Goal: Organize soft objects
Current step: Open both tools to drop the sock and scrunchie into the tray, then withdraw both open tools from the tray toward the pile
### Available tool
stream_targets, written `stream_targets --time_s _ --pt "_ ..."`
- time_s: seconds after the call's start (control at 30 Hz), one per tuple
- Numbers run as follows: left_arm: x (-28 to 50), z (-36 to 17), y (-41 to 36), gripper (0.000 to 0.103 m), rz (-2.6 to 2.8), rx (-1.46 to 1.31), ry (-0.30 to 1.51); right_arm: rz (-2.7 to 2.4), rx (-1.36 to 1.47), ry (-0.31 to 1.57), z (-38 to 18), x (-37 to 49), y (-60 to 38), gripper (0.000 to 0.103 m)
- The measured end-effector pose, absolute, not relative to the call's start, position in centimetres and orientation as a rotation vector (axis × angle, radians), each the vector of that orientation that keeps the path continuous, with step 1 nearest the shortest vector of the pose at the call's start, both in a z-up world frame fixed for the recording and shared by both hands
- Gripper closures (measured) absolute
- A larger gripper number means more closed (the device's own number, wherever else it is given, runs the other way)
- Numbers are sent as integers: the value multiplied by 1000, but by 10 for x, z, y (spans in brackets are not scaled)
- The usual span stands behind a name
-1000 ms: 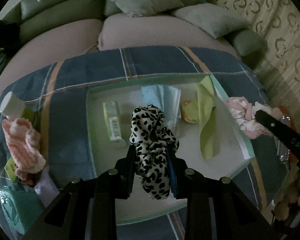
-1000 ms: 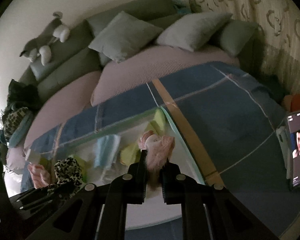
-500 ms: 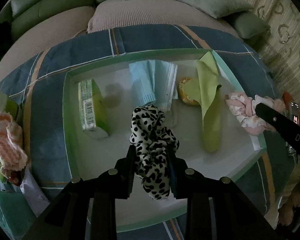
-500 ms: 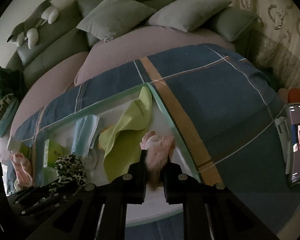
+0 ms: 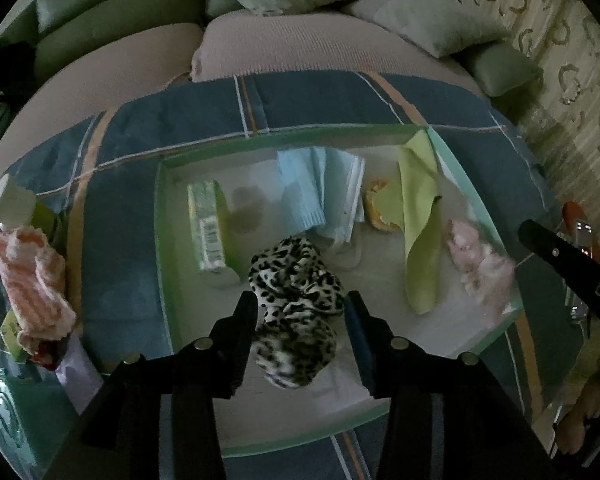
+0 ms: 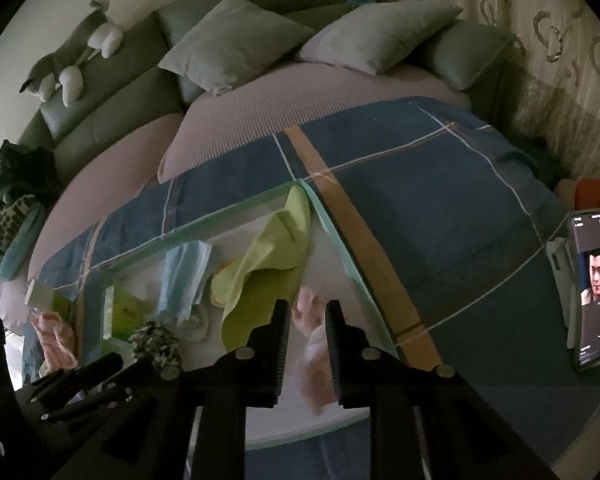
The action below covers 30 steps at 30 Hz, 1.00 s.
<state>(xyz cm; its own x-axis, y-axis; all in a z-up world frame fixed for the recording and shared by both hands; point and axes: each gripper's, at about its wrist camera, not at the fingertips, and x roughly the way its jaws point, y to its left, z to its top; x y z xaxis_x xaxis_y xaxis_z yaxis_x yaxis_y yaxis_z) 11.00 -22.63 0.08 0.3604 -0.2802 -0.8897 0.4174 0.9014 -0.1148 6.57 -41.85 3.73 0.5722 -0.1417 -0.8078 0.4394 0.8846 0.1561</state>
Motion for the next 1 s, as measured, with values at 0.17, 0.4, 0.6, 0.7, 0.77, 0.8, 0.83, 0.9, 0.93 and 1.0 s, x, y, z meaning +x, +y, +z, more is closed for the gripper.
stream_targets --time_s 0.17,0.4,0.6,0.7,0.77,0.8,0.83,0.9,0.93,1.0 --pt "114 15 -210 44 -398 110 1079 -346 350 877 47 61 -416 82" --pt "121 24 -186 34 -304 79 1049 -318 295 910 44 68 -405 64" --pt "130 23 -163 31 -227 28 1053 -300 262 931 40 72 -396 49" --pt "133 23 -155 13 -189 19 1044 -290 254 946 36 76 -391 42" --pt "135 24 -148 13 -174 -2 1044 -272 242 954 35 79 -386 40" --pt "136 23 -145 13 -169 -11 1046 -261 235 957 34 80 -383 39" --pt "136 23 -143 13 -163 -16 1048 -254 230 958 34 81 -381 35" --pt "138 21 -139 13 -144 -12 1055 -244 224 958 33 82 -377 31" --pt "138 20 -138 13 -136 -11 1057 -238 221 956 33 83 -376 30" --pt "138 20 -136 13 -125 -9 1062 -230 218 956 33 84 -373 25"
